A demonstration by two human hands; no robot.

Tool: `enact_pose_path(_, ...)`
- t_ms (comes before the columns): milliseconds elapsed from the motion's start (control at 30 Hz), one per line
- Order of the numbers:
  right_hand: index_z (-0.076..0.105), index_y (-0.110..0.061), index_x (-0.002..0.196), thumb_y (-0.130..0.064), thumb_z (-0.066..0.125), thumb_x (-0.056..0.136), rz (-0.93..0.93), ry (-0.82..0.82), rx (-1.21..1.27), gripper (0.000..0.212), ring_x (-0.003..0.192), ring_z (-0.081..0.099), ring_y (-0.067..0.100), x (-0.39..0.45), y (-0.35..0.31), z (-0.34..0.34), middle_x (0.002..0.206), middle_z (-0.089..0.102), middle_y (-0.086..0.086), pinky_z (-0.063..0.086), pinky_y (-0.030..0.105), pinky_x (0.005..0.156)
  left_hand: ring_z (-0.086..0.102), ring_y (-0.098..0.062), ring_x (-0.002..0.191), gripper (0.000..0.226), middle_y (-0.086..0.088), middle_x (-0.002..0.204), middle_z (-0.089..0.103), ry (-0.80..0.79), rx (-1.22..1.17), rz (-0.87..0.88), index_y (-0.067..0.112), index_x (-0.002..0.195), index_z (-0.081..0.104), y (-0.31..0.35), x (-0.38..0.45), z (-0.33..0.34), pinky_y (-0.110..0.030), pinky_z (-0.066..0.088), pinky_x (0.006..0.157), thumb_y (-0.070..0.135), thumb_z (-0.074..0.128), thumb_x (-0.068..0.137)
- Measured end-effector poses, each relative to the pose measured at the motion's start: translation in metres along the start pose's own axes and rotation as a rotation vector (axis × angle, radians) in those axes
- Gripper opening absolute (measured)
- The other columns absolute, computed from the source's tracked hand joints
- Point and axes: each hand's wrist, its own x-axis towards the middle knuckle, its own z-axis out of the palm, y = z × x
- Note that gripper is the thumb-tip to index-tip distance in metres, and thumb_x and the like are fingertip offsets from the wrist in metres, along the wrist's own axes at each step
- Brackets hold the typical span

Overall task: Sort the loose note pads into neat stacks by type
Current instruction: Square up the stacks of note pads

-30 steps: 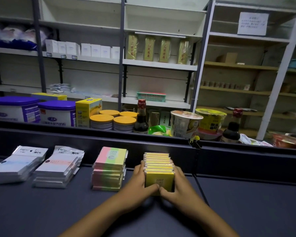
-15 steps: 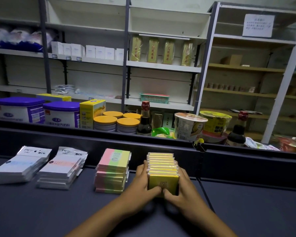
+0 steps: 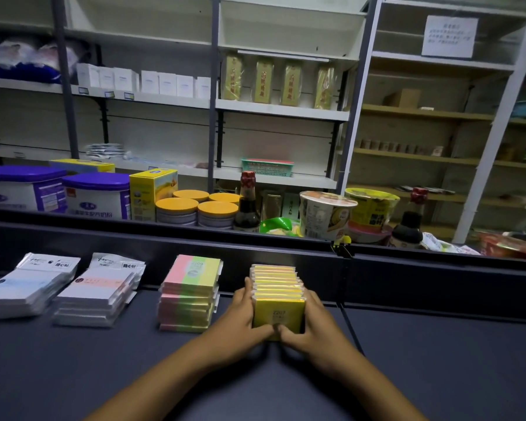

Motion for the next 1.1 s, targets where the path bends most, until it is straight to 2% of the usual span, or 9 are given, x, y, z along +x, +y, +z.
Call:
enact_pose_path(133,0.034,-0.044,0.135,-0.007,0.077,0.079,0.046,0.010,0.090,0.080,0.124,0.047,-0.005,0.001,0.002,-0.001,0.133,0.047,-0.013,0.041,0.017,0.106,0.034,-0.008,0.138,0.096,0.003,0.146,0.033,0.038,-0.014,0.021,0.025,0.156,0.011,-0.002,0.000,-0.001,-0.029,0.028,0.118,0.034,0.073,0.084)
enact_pose_path(233,0.011,-0.032,0.153,-0.004,0.082,0.075,0.138,-0.038,0.250,0.109,0.114,0.059,-0.007,0.002,0.008,-0.013,0.133,0.049,-0.021,0.050,0.016,0.093,0.046,-0.007,0.128,0.113,0.005,0.139,0.038,0.138,-0.071,0.020,0.024,0.157,0.009,0.002,-0.003,-0.004,-0.022,0.039,0.108,0.036,0.082,0.071)
enact_pose_path(300,0.008,-0.044,0.150,-0.010,0.088,0.070,0.164,-0.081,0.303,0.117,0.112,0.063,-0.001,0.002,0.009,-0.024,0.130,0.057,-0.015,0.052,0.019,0.091,0.049,-0.002,0.123,0.121,0.007,0.138,0.039,0.217,-0.122,0.058,0.028,0.156,0.012,0.006,-0.004,-0.008,-0.012,0.043,0.096,0.041,0.082,0.059)
enact_pose_path(400,0.032,-0.041,0.144,-0.015,0.089,0.068,0.165,-0.154,0.361,0.098,0.117,0.064,0.015,0.000,0.005,-0.031,0.130,0.065,0.001,0.053,0.034,0.098,0.050,0.000,0.124,0.120,0.009,0.140,0.043,0.253,-0.166,0.135,0.040,0.153,0.013,0.012,-0.004,-0.012,-0.018,0.043,0.101,0.044,0.082,0.055)
enact_pose_path(467,0.042,-0.034,0.139,-0.017,0.089,0.069,0.151,-0.180,0.315,0.086,0.118,0.063,0.012,-0.001,0.005,-0.030,0.128,0.066,-0.005,0.054,0.028,0.093,0.051,0.001,0.125,0.118,0.012,0.141,0.044,0.209,-0.208,0.145,0.044,0.152,0.013,0.015,-0.006,-0.012,-0.019,0.044,0.101,0.039,0.085,0.059)
enact_pose_path(600,0.035,-0.034,0.140,-0.012,0.086,0.073,0.167,-0.178,0.273,0.087,0.117,0.062,0.005,-0.004,0.001,-0.023,0.127,0.065,-0.011,0.052,0.020,0.090,0.052,0.008,0.120,0.116,0.015,0.143,0.042,0.115,-0.304,0.087,0.039,0.152,0.013,0.012,-0.007,-0.008,-0.009,0.046,0.090,0.029,0.086,0.063)
enact_pose_path(733,0.028,-0.026,0.150,-0.024,0.084,0.074,0.128,-0.072,0.090,0.094,0.133,0.043,0.004,-0.004,-0.005,-0.011,0.145,0.040,-0.006,0.039,0.027,0.112,0.047,-0.003,0.129,0.101,0.003,0.152,0.035,0.053,-0.366,-0.040,0.024,0.155,0.007,0.015,-0.005,-0.002,-0.013,0.039,0.101,0.006,0.074,0.081)
enact_pose_path(900,0.039,-0.035,0.145,-0.051,0.068,0.056,0.065,-0.006,0.017,0.095,0.129,0.040,-0.002,-0.005,-0.009,-0.005,0.138,0.043,-0.012,0.037,0.025,0.111,0.032,0.036,0.111,0.088,0.005,0.156,0.016,0.121,-0.310,-0.021,0.011,0.156,0.004,0.025,-0.005,0.014,0.010,0.027,0.083,-0.003,0.057,0.087)
enact_pose_path(1100,0.042,-0.042,0.138,-0.047,0.068,0.061,0.024,0.027,0.052,0.081,0.123,0.046,-0.003,-0.004,-0.005,-0.001,0.129,0.049,-0.018,0.041,0.017,0.102,0.035,-0.004,0.137,0.078,0.003,0.153,0.026,0.164,-0.303,0.019,0.020,0.152,0.018,0.022,-0.004,0.014,-0.001,0.030,0.100,-0.007,0.052,0.087)
